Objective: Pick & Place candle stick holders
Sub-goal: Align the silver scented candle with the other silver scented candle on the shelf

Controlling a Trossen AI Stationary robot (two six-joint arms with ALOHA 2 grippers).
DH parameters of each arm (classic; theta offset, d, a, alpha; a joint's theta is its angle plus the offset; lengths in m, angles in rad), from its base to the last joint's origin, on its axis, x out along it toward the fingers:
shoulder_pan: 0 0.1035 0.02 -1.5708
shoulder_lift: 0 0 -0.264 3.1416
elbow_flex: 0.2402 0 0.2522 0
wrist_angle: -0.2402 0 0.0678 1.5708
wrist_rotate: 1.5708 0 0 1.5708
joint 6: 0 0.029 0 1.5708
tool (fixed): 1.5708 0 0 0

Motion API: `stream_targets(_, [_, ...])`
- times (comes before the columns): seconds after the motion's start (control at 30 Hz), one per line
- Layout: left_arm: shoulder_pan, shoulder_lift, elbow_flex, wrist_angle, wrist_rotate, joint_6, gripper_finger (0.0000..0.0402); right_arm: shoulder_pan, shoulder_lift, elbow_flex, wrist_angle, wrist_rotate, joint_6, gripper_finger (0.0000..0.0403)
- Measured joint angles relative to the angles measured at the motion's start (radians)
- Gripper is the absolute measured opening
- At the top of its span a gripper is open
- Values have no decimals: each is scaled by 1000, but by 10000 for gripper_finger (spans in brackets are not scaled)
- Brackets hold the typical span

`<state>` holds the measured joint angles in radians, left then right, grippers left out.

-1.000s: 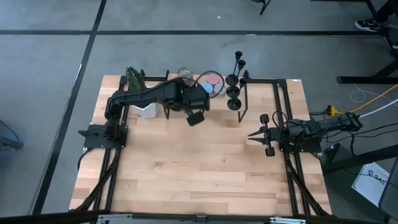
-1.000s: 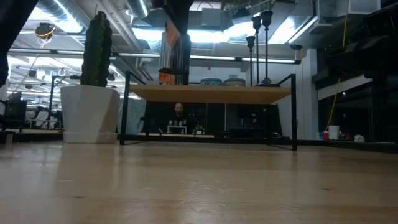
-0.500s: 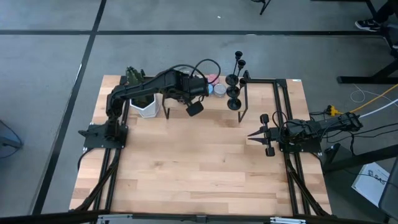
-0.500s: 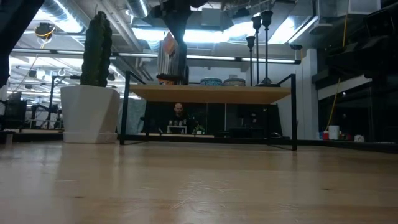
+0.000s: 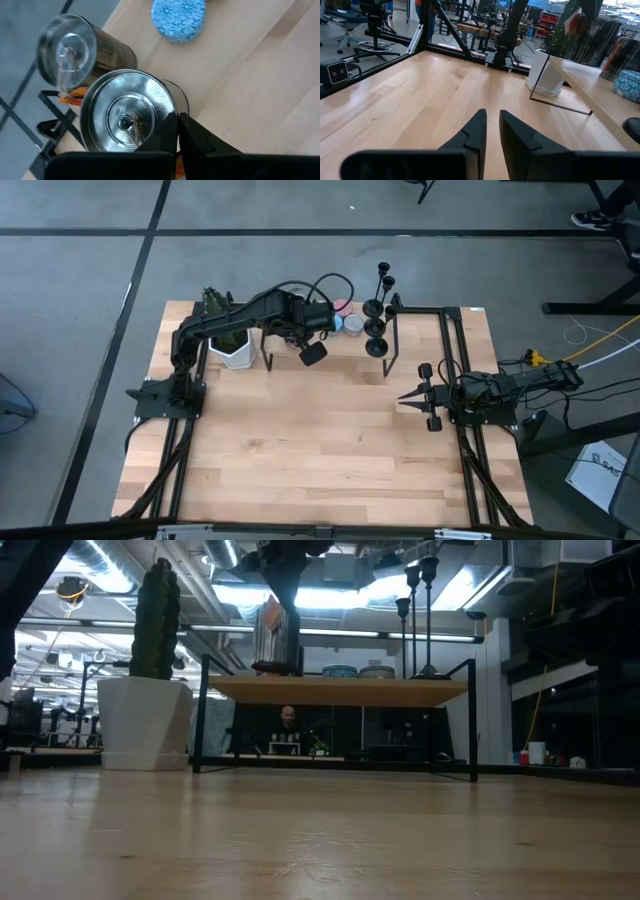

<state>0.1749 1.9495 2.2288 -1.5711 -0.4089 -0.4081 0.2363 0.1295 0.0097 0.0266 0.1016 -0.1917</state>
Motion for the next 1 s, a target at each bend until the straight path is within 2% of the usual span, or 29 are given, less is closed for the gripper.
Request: stream_targets(1.0, [51, 37, -2, 28, 12, -76, 2, 0, 0, 0, 0, 0, 0, 54])
